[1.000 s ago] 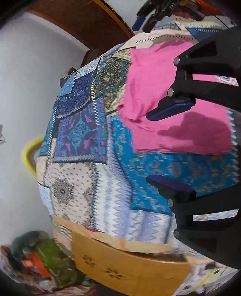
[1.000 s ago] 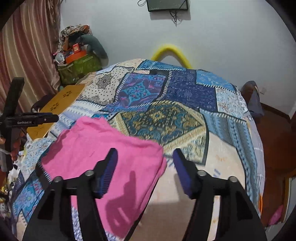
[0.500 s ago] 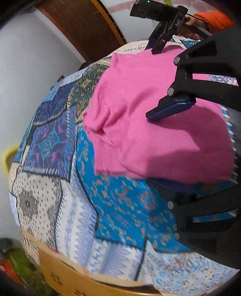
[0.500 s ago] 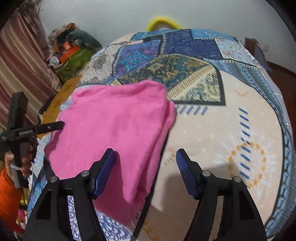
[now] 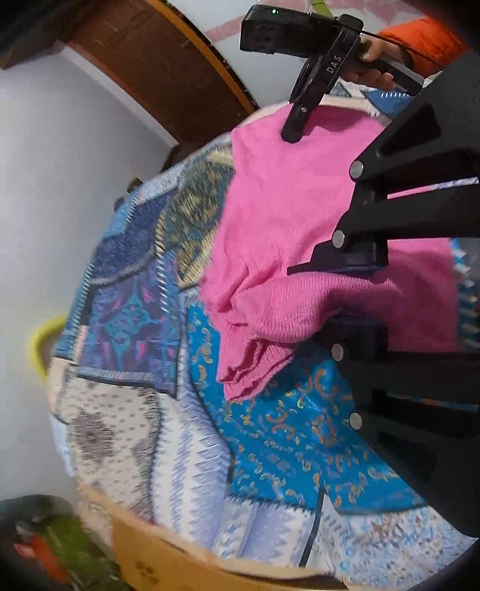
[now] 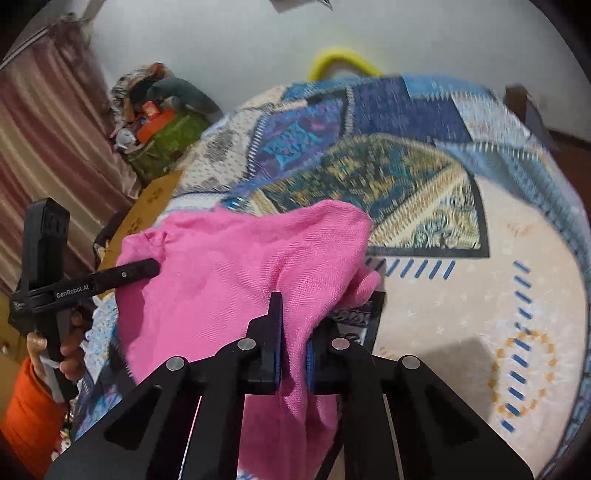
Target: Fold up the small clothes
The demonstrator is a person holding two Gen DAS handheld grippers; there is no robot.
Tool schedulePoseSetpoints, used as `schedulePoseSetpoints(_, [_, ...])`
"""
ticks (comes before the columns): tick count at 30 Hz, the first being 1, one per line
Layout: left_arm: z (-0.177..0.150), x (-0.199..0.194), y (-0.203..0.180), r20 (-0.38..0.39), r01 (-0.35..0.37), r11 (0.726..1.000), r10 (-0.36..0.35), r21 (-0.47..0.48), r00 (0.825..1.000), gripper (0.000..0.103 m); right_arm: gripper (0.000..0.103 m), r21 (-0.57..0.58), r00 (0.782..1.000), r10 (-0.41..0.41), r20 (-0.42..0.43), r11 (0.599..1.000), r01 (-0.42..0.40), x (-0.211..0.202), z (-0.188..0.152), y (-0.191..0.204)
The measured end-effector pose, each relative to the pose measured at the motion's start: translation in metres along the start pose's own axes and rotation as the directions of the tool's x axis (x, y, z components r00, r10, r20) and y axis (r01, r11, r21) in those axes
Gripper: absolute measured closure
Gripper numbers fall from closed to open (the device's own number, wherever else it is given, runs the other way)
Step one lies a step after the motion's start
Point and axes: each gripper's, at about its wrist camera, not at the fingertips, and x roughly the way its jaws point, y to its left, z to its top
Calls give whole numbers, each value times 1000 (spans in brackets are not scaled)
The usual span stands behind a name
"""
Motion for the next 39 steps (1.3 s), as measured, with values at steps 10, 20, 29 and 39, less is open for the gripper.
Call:
schedulePoseSetpoints(10, [-30,-142,-51,186,-34,994,14,104,983,87,95,-131,986,74,147,990,-55,-102,-10,76])
schedulePoseSetpoints(20, [-86,-205,-47,213,-58,995,39,83,976,87,95,-171,982,129,140,980,-104,-132,-49,124])
schedulePoseSetpoints(29, [-129,-144,0,63,-105,994,104,14,993,87,95,-119,996,90,-7,989,-90,-66,-84,113])
schedulePoseSetpoints(39, [-131,-112,33,3,-204,979,204,1,979,73,86,-192,998,-57,-34,980,49,-43,-85,102])
